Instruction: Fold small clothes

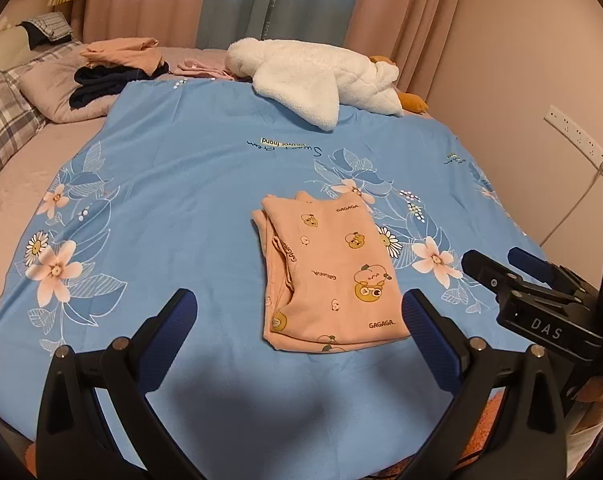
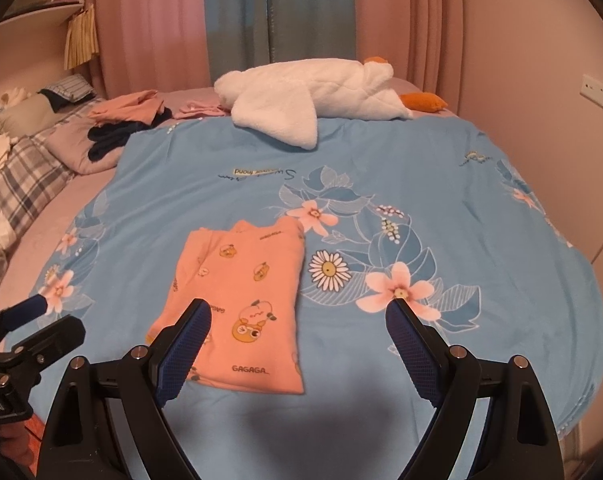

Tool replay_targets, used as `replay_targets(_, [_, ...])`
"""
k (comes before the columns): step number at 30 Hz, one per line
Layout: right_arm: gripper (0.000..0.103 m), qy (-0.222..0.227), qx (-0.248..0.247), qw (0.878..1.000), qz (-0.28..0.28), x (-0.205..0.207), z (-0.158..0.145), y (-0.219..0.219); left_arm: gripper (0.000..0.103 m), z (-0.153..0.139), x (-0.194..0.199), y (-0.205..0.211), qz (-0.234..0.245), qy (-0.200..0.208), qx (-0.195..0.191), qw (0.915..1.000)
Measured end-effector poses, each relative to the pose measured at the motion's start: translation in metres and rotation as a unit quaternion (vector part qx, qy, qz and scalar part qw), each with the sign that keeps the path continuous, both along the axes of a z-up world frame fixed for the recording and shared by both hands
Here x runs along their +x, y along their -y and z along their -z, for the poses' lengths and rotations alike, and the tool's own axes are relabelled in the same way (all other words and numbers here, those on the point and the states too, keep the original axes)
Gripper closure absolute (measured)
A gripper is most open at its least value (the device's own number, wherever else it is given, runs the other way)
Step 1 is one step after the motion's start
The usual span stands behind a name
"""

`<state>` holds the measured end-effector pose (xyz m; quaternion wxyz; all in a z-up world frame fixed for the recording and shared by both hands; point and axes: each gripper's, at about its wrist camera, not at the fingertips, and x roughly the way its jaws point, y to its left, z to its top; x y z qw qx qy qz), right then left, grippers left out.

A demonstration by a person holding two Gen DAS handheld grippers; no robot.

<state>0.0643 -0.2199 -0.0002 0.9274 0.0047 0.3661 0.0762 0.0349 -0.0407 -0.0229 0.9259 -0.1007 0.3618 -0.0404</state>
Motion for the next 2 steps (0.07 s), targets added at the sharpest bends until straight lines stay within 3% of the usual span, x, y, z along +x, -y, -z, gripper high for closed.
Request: replay_targets(2, [0.014,-0.002,-0.001,1.0,-0.001,-0.0001,0.0005,-0.0001,0.001,-0.0008,-0.0012,-0.0002,0.001,0.001,0.001,1.0])
